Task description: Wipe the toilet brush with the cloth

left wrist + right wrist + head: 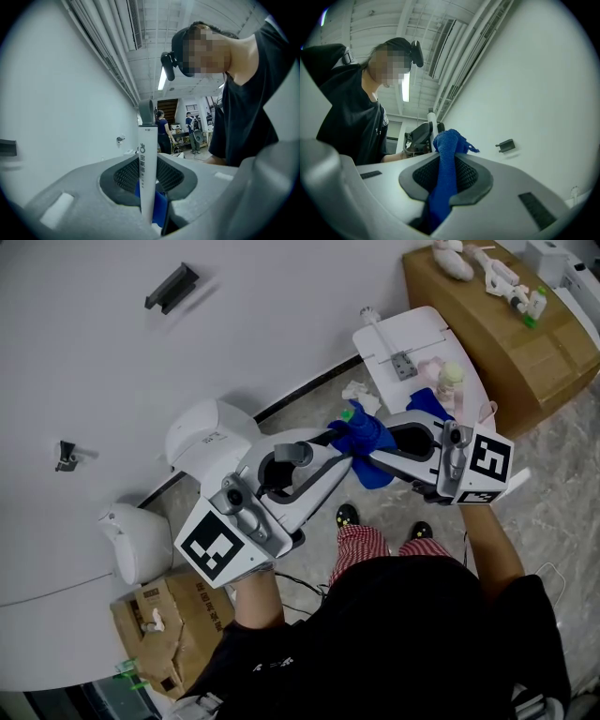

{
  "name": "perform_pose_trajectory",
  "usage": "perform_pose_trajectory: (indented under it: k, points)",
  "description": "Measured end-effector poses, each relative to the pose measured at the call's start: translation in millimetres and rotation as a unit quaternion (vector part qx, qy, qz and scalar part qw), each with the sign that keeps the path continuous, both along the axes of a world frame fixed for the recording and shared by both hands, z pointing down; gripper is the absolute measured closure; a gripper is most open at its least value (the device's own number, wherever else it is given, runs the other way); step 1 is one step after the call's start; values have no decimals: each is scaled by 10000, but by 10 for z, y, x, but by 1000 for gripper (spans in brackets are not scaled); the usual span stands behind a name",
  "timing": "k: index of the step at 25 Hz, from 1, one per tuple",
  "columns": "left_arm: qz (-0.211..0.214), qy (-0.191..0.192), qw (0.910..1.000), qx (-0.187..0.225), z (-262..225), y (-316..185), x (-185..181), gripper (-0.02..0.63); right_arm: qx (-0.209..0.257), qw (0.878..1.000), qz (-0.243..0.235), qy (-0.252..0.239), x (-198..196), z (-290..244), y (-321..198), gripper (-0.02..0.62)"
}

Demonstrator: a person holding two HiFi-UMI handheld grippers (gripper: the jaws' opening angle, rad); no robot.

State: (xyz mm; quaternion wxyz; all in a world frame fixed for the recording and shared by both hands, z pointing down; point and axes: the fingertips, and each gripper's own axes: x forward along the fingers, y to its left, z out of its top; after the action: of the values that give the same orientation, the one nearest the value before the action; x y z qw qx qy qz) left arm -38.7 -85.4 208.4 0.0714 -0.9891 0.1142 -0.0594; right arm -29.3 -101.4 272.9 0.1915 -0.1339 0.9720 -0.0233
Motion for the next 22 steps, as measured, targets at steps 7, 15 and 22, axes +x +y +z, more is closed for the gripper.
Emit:
perform_pose_trajectory:
  k: [7, 15, 22]
  points:
    - [28, -3, 10000, 46, -71, 7, 14, 515, -61, 9999, 39, 85, 5, 78, -41, 532]
    - [88, 36, 9999, 61, -122, 54, 42, 515, -129, 9999, 40, 96, 10, 128, -32, 532]
    - [67, 166, 9998, 55, -185, 44, 25, 515, -199, 9996, 87, 176, 17, 201, -45, 532]
